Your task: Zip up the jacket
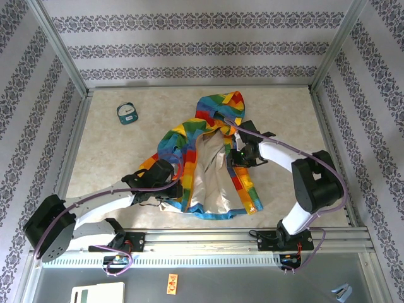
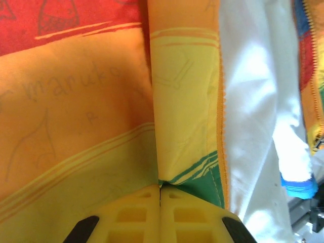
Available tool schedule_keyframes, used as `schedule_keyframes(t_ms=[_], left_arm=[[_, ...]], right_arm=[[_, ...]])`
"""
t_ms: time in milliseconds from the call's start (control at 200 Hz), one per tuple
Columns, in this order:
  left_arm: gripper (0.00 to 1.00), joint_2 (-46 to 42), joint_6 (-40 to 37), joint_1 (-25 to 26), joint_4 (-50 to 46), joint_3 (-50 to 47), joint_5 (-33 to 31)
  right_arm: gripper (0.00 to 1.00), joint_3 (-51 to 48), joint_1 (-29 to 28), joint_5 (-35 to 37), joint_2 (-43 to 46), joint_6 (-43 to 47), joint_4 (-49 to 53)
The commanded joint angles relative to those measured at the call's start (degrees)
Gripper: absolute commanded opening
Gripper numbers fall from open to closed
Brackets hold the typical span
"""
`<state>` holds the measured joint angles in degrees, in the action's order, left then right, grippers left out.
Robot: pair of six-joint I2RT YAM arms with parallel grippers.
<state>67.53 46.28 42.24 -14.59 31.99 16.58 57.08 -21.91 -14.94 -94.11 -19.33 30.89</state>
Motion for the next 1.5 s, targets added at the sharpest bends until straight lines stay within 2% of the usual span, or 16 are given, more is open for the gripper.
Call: schedule_keyframes(t_ms=[0, 245, 520, 774, 1074, 1164, 1329, 1419, 1494], left_arm=[[0.00, -2.03, -1.07, -0.84, 1.23, 2.03, 1.10], [0.00, 0.42, 0.26, -0.80, 8.02, -0.74, 1.18], [0.00, 4.84, 2.32, -0.93, 13.63, -4.48, 1.09], [0.00, 5.52, 1.00, -1.94, 12.85, -4.47, 1.35], [0.00, 4.29, 0.72, -3.45, 12.90, -6.23, 1.79], [0.00, 4.25, 0.48, -3.82, 12.94, -6.41, 2.08], [0.00, 4.19, 0.28, -4.36, 12.86, -6.77, 2.67], [0.00, 4.10, 0.14, -4.75, 12.90, -7.08, 2.83], [0.00, 4.10, 0.04, -5.03, 13.01, -7.25, 3.02]], right_arm=[[0.38, 1.72, -1.20, 2.91, 3.98, -0.42, 4.88], [0.46, -1.41, -0.46, 7.44, 10.02, -2.60, 9.78], [0.53, -10.83, -0.37, 9.22, 16.66, -7.72, 10.74], [0.61, -14.01, -1.08, 11.01, 13.83, -12.29, 10.85], [0.63, -12.83, -2.96, 12.85, 6.59, -13.54, 10.12], [0.56, -11.53, -2.87, 13.05, 5.21, -12.95, 10.32], [0.23, -9.94, -2.86, 12.92, 4.32, -12.07, 10.50], [0.08, -8.66, -3.04, 13.23, 5.09, -11.66, 11.70], [0.01, -6.54, -3.93, 15.66, 5.50, -11.04, 14.73]])
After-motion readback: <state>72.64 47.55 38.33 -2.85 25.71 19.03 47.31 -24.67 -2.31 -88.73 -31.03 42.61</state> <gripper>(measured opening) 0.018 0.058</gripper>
